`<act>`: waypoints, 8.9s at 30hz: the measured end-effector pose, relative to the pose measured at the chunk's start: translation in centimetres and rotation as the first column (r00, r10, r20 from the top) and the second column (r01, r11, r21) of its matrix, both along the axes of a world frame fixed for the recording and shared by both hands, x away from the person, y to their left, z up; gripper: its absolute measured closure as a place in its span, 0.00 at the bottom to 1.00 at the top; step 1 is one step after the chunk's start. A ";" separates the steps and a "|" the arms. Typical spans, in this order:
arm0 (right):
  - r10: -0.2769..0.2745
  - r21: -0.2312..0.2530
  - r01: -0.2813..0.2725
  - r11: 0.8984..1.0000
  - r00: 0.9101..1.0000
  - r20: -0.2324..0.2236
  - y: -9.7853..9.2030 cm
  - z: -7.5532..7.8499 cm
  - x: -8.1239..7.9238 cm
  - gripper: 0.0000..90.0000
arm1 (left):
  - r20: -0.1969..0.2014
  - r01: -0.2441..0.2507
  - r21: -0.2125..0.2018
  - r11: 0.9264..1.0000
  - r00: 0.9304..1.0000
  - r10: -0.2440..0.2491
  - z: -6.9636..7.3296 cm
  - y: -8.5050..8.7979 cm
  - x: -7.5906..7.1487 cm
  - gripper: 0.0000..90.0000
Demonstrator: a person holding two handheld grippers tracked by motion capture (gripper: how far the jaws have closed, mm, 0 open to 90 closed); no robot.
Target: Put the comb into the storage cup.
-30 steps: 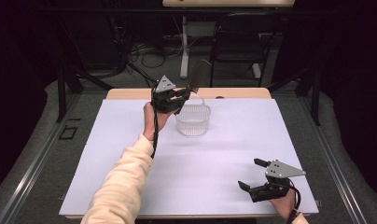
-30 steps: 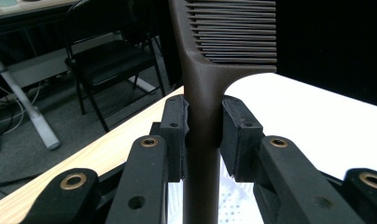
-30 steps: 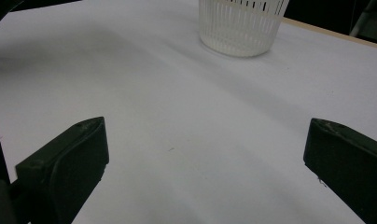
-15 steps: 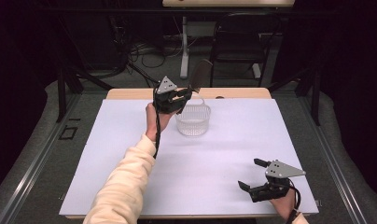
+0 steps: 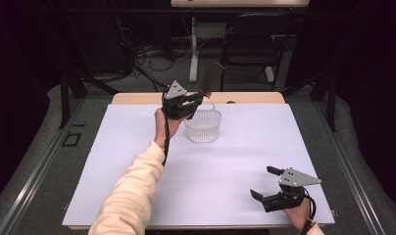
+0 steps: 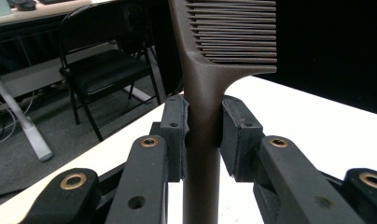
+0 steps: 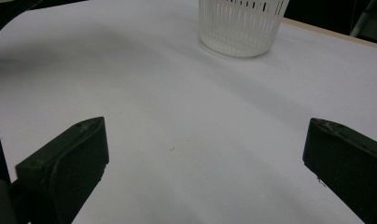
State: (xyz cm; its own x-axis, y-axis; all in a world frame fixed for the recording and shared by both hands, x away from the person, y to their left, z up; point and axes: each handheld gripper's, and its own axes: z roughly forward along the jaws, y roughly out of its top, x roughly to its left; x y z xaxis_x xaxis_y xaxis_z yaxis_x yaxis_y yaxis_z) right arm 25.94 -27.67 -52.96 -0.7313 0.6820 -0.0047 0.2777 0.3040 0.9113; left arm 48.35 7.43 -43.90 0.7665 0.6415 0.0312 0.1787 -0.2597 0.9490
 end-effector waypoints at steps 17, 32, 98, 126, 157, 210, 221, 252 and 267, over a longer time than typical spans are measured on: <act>-0.002 0.001 0.002 1.000 1.000 -0.003 0.0 0.0 -0.1 0.00 | -0.020 0.020 0.000 1.000 1.000 -0.020 -0.6 -0.1 0.3 0.80; -0.002 0.000 0.002 1.000 1.000 -0.002 0.0 0.0 -0.1 0.00 | -0.059 0.024 0.021 0.999 0.998 -0.022 -1.7 -0.4 0.8 0.80; -0.003 -0.006 0.003 1.000 1.000 -0.005 0.0 -0.1 0.0 0.00 | -0.159 0.083 0.157 0.984 0.986 -0.058 -3.4 -1.2 1.9 0.80; -0.004 -0.010 0.004 1.000 1.000 -0.007 0.0 0.0 0.0 0.00 | -0.166 0.112 0.204 0.972 0.983 -0.078 -4.1 -1.7 2.1 0.80; -0.001 -0.010 0.001 1.000 1.000 -0.008 0.0 0.0 0.0 0.00 | -0.216 0.154 0.223 0.963 0.971 -0.105 -5.2 -2.1 2.5 0.79; -0.005 -0.005 0.005 1.000 1.000 -0.010 0.0 0.0 -0.2 0.00 | -0.278 0.226 0.337 0.914 0.951 -0.133 -0.3 -1.1 -1.1 0.07; -0.008 -0.006 0.008 1.000 1.000 -0.010 0.0 0.0 -0.2 0.00 | -0.291 0.221 0.380 0.898 0.950 -0.111 0.2 -0.2 -2.7 0.00; -0.010 -0.008 0.010 1.000 1.000 -0.012 0.0 0.0 -0.1 0.00 | -0.342 0.184 0.408 0.894 0.939 -0.037 -1.9 4.5 -7.0 0.00; -0.009 -0.008 0.009 1.000 1.000 -0.014 0.0 0.0 -0.1 0.00 | -0.346 0.169 0.408 0.897 0.938 -0.019 -3.4 6.5 -9.2 0.00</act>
